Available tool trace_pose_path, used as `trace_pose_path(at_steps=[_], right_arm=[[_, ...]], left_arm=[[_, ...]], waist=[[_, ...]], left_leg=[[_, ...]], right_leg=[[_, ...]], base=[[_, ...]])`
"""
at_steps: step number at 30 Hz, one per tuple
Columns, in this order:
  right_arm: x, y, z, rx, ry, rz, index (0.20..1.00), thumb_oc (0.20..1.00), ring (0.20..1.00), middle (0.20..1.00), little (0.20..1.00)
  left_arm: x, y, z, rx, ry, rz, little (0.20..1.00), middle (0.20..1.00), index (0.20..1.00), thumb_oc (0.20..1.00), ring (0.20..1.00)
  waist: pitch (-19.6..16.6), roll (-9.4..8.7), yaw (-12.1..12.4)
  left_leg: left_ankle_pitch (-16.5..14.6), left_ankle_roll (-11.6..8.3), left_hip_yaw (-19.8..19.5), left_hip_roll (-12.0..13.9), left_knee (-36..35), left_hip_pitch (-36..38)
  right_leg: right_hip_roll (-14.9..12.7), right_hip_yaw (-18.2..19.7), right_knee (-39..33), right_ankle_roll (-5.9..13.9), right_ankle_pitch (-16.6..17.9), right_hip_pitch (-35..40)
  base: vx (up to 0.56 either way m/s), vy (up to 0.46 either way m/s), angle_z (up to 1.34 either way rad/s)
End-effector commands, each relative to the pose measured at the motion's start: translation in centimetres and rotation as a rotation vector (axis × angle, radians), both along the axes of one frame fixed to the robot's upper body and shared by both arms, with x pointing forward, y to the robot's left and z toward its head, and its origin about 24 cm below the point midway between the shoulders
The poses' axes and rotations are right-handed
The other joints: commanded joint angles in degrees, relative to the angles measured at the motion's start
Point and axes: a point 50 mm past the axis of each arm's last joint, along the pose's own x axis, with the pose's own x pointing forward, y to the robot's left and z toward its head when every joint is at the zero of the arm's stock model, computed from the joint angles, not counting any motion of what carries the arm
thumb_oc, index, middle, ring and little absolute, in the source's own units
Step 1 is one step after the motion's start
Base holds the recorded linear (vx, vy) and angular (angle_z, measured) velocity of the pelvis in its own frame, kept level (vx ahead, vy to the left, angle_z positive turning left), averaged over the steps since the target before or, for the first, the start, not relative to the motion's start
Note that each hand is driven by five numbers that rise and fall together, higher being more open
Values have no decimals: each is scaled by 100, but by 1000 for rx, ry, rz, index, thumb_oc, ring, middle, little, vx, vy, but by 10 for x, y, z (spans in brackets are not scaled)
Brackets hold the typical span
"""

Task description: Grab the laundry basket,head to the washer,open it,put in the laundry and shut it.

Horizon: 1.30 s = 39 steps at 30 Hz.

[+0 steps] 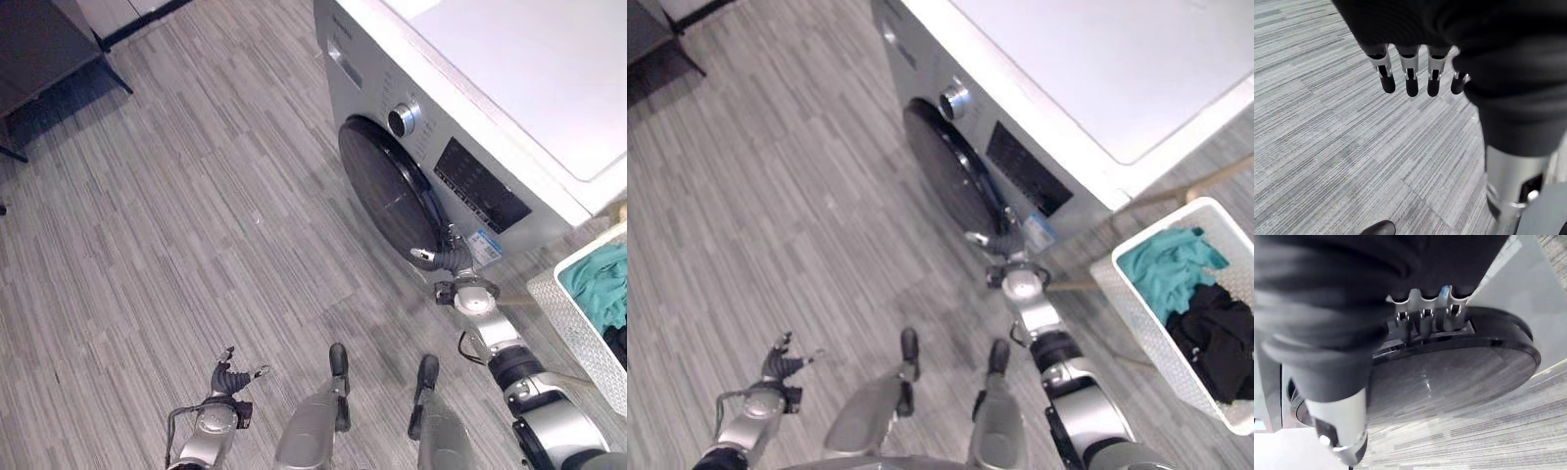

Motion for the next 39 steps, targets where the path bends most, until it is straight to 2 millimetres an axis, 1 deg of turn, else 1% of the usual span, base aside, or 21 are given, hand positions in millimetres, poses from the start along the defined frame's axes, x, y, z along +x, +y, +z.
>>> trace_pose_path(at_steps=[1,5,6,7,9,11,13,17,19,20,23,24,25,27,29,30,32,34,35,37,39], right_arm=[[11,76,34,36,-92,328,1000,1000,1000,1000,1000],[-1,147,60,33,-146,626,1000,1000,1000,1000,1000],[-1,147,60,33,-146,626,1000,1000,1000,1000,1000],[-10,179,79,47,-187,755,1000,1000,1000,1000,1000],[-24,211,105,137,-251,878,1000,1000,1000,1000,1000],[-35,228,134,217,-338,942,1000,1000,1000,1000,1000],[-37,231,150,237,-403,943,1000,1000,1000,1000,1000],[-23,212,151,206,-428,847,1000,1000,1000,1000,1000],[-18,206,147,194,-415,819,1000,1000,1000,1000,1000],[-5,186,137,155,-381,735,1000,1000,1000,1000,1000],[7,159,112,124,-294,634,1000,1000,1000,1000,1000],[7,159,112,124,-294,634,1000,1000,1000,1000,1000],[9,144,96,87,-253,590,1000,1000,1000,1000,1000],[6,130,80,34,-219,566,1000,1000,1000,1000,1000],[-1,115,63,-25,-198,551,1000,1000,1000,1000,1000],[-1,115,63,-25,-198,551,1000,1000,1000,1000,1000],[-19,89,31,-148,-150,522,1000,1000,1000,1000,1000],[-27,81,21,-159,-125,512,1000,1000,1000,1000,1000],[-38,62,3,-189,-79,473,1000,1000,1000,1000,1000],[-49,46,-12,-184,-24,439,1000,1000,1000,1000,1000],[-57,31,-25,-201,24,417,1000,1000,1000,1000,1000]], left_arm=[[12,7,9,11,-61,29,1000,1000,1000,1000,1000],[22,4,11,12,-65,17,1000,1000,1000,1000,1000],[22,4,11,12,-65,17,1000,1000,1000,1000,1000],[27,4,11,25,-58,11,1000,1000,1000,1000,1000],[34,5,13,38,-65,16,1000,1000,1000,1000,1000],[40,5,16,40,-81,27,1000,1000,1000,1000,1000],[45,5,19,39,-101,39,1000,1000,1000,1000,1000],[44,8,20,41,-101,50,1000,1000,1000,1000,1000],[42,10,19,43,-95,51,1000,1000,1000,1000,1000],[41,13,19,54,-91,47,1000,1000,1000,1000,1000],[40,12,20,57,-93,28,1000,1000,1000,1000,1000],[40,12,20,57,-93,28,1000,1000,1000,1000,1000],[40,11,22,65,-101,10,1000,1000,1000,1000,1000],[41,8,25,69,-114,-6,1000,1000,1000,1000,1000],[47,3,31,73,-150,-34,1000,1000,1000,1000,1000],[47,3,31,73,-149,-34,1000,1000,1000,1000,1000],[65,-8,50,95,-249,-83,1000,1000,1000,1000,1000],[73,-12,59,107,-290,-94,1000,1000,1000,1000,1000],[94,-18,80,157,-373,-131,1000,1000,1000,1000,1000],[120,-21,107,234,-462,-154,1000,1000,1000,1000,1000],[144,-11,134,323,-516,-142,1000,1000,1000,1000,1000]], waist=[[74,-246,367],[175,-394,620],[176,-395,618],[213,-444,797],[226,-464,946],[224,-463,1084],[216,-449,1187],[182,-412,1286],[178,-417,1308],[191,-432,1282],[244,-431,1206],[244,-431,1207],[298,-426,1101],[324,-452,981],[370,-495,811],[368,-494,815],[398,-590,484],[401,-615,360],[415,-666,104],[440,-714,-171],[479,-770,-420]], left_leg=[[-558,-68,-471,-56,460,-247],[-506,-81,-661,-59,460,-370],[-506,-81,-663,-59,461,-371],[-495,-101,-796,-72,489,-463],[-488,-121,-938,-111,525,-541],[-481,-131,-1077,-153,556,-620],[-473,-140,-1195,-195,564,-662],[-464,-158,-1276,-247,552,-682],[-607,-201,-1278,-217,560,-600],[-628,-187,-1246,-213,582,-600],[-662,-164,-1138,-186,616,-572],[-662,-164,-1137,-186,616,-571],[-536,-114,-1018,-179,616,-622],[-685,-152,-906,-96,614,-502],[-564,-108,-757,-87,604,-551],[-564,-108,-754,-86,603,-549],[-585,-105,-541,-29,594,-508],[-592,-105,-469,-16,583,-494],[-587,-109,-392,12,592,-511],[-571,-110,-293,26,604,-563],[-561,-112,-219,51,615,-615]], right_leg=[[-62,-152,132,116,-301,-81],[-94,-304,158,115,-313,-83],[-95,-306,159,115,-314,-82],[-119,-439,183,106,-351,-68],[-143,-586,232,86,-397,-42],[-174,-732,297,73,-442,-21],[-195,-880,326,51,-496,31],[-254,-1096,356,64,-526,118],[-238,-1059,407,103,-650,174],[-261,-1048,434,119,-632,162],[-282,-955,461,145,-572,107],[-282,-954,461,145,-572,107],[-322,-935,416,128,-396,12],[-291,-805,417,177,-462,17],[-304,-754,331,152,-306,-80],[-303,-751,331,152,-305,-81],[-282,-582,278,178,-228,-176],[-272,-513,264,185,-209,-213],[-252,-428,271,185,-207,-306],[-221,-294,309,183,-193,-464],[-171,-173,339,179,-182,-612]], base=[[21,11,-5],[9,-17,1],[13,-82,17],[18,-79,22],[34,-90,8],[30,-70,9],[26,-35,47],[37,-6,97],[78,-19,71],[3,20,39],[-2,19,13],[-85,67,-7],[-20,46,-19],[-16,39,-32],[-77,42,-47],[-8,22,-50],[-6,33,-66],[-10,35,-58],[-18,21,-60],[-35,43,-67],[-5,27,-56]])
